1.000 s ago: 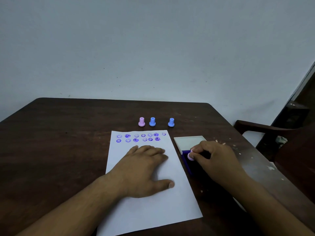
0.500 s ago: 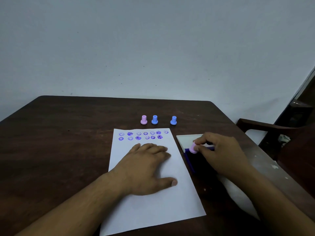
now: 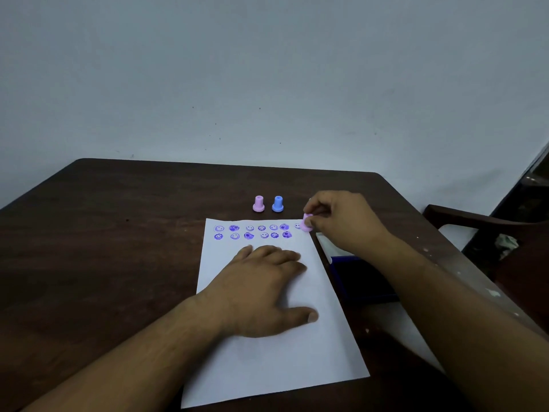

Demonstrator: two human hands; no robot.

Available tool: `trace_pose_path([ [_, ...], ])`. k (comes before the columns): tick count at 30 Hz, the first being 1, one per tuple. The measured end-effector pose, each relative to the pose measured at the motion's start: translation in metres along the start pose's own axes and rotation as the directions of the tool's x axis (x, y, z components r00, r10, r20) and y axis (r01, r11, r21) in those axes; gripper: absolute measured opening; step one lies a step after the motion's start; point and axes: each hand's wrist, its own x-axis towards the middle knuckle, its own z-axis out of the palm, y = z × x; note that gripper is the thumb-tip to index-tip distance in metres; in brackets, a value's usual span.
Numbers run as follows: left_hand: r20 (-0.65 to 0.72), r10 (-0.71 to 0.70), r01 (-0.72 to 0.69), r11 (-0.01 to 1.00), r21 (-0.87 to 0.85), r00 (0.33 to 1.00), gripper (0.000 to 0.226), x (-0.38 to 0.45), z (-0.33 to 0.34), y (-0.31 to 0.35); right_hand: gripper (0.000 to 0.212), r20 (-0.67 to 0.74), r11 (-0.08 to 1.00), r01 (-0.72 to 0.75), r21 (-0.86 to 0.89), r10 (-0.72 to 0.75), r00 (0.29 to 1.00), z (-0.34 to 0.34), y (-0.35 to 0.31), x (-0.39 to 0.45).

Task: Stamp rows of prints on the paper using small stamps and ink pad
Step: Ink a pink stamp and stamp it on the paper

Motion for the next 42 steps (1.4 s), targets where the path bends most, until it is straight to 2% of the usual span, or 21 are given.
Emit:
trace_pose_path([
  [5,-0.001,0.002,-0.002,1.0,0.004,1.0,0.09,0.002,0.001,-0.001,0.015,-0.021,0.997,-0.015,-0.074,0.014,1.0,0.014,0.011,0.009],
  [22,0.004,0.001,-0.001,1.0,0.014,1.0,0.089,0.001,0.002,-0.001,0.012,0.031,0.99,-0.039,-0.139,0.044,0.999,0.026,0.016,0.014],
  [31,0.011,0.0,0.0,1.0,0.019,1.0,0.089,0.001,0.0,0.001,0.01,0.073,0.989,-0.04,-0.143,0.051,0.996,0.022,0.013,0.015],
  [42,0.005,-0.007,0.007,1.0,0.007,1.0,0.089,0.001,0.001,-0.001,0.012,0.047,0.99,-0.041,-0.133,0.048,0.998,0.025,0.017,0.014],
])
